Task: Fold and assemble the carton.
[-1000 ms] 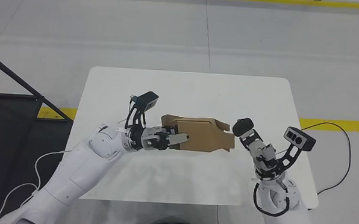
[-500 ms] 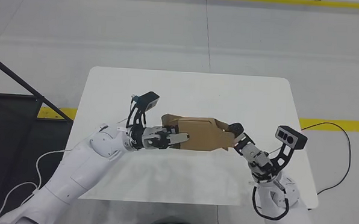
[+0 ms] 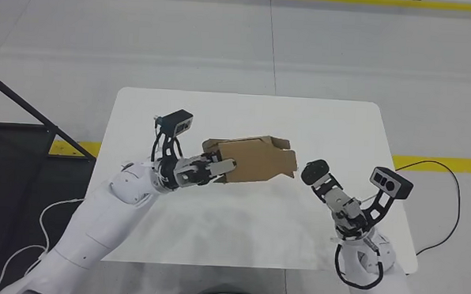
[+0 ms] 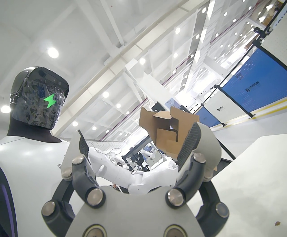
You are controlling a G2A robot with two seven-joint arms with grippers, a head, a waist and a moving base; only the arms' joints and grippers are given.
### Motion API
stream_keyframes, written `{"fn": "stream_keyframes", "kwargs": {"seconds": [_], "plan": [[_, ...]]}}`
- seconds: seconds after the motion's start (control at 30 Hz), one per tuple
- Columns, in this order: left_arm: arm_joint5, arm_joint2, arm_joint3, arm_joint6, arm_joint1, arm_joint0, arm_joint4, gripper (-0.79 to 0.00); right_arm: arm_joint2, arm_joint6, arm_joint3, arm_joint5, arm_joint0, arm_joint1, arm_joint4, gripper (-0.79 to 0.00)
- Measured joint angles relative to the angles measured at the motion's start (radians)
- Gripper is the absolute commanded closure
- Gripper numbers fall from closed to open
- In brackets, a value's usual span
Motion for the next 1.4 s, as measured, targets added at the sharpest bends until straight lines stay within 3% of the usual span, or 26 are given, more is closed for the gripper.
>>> {"fn": "stream_keyframes", "kwargs": {"seconds": [0.23, 0.73, 1.4], "plan": [[0.000, -0.030, -0.034, 0.000, -0.019, 0.031, 0.025, 0.000, -0.043, 0.019, 0.002, 0.057, 0.025, 0.003, -0.044, -0.785], [0.000, -0.016, -0.021, 0.000, -0.041, 0.031, 0.077, 0.000, -0.085, 0.015, -0.019, 0.011, 0.020, 0.009, -0.060, -0.785], [0.000, 0.002, -0.009, 0.000, -0.046, 0.023, 0.081, 0.000, -0.102, 0.035, -0.016, -0.024, 0.031, 0.026, -0.060, -0.785]]}}
